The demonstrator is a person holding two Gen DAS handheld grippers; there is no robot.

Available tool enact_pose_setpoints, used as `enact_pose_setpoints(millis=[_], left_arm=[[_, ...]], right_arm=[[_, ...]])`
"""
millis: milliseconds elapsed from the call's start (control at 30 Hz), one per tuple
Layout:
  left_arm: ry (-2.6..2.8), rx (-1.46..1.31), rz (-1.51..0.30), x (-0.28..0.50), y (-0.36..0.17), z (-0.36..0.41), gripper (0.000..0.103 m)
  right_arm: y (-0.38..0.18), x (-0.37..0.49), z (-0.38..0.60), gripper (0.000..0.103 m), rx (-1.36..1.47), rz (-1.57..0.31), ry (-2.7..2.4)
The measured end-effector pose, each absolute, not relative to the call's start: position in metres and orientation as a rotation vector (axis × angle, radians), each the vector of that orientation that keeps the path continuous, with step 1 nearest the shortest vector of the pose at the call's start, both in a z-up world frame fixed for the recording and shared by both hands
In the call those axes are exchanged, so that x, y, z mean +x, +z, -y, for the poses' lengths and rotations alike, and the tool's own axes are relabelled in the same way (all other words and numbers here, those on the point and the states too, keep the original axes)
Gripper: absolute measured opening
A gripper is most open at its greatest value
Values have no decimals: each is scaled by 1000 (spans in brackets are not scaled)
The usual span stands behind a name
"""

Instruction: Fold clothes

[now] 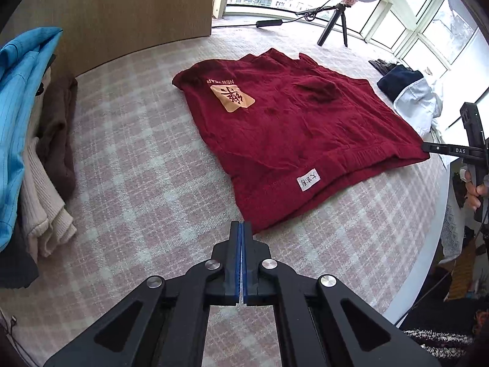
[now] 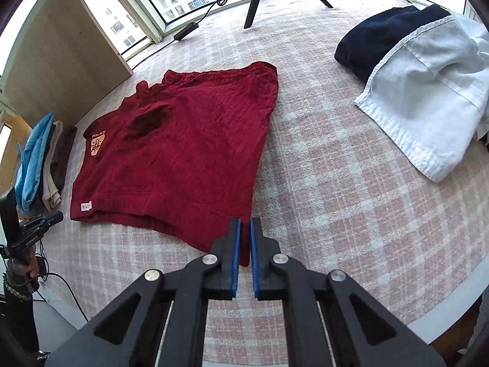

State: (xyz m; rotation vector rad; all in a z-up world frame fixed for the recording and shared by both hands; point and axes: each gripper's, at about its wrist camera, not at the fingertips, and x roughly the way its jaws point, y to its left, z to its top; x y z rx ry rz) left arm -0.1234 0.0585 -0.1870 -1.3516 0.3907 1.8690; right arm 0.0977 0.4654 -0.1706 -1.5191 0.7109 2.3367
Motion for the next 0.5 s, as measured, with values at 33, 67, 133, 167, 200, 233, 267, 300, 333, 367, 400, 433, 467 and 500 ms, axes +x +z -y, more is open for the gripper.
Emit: enact_pose_setpoints(millis=[33,67,133,167,200,233,267,300,333,367,400,433,467,500], left_arm=[[1854,-1354,-395,-121,-189,-56,0],[1846,-1359,-407,-118,-191,-53,0],[1862,-1385,-468,-116,-200,-43,0],[1858,-1401,-483,-114,-203,-40,0],[1856,-1412,-476,-111,-202,-39,0],[1859,-1406,-463,-105,-199,-41,0],[1855,-1386,-449,-97,-193,-45,0],[1846,-1359,-441,-87,-186,-54,0],[1836,-1327,-443,-75,-180,-69,0],[1826,-1295,-444,-64,-174,-84,0],[1813,-1264,-444,-52,-168,-101,1],[1790,-1234,-439,-39,-165,-123,5],[1765,-1206,-432,-26,-162,-147,8],[1738,-1180,-427,-13,-160,-173,12]], right_arm=[[-172,100,-462,6,-1530,-701,2331],[-173,102,-458,6,-1542,-690,2325],[-185,101,-451,8,-1581,-618,2291],[-188,101,-452,10,-1596,-608,2275],[-190,101,-453,11,-1610,-598,2259],[-192,101,-455,12,-1620,-590,2246],[-187,101,-465,17,-1579,-615,2268],[-181,100,-474,21,-1537,-640,2288],[-176,99,-484,32,-1497,-663,2308],[-174,90,-496,40,-1474,-648,2321],[-171,81,-509,41,-1452,-634,2333],[-169,72,-521,41,-1431,-621,2345],[-173,59,-532,41,-1435,-623,2350],[-177,46,-544,41,-1440,-625,2356]])
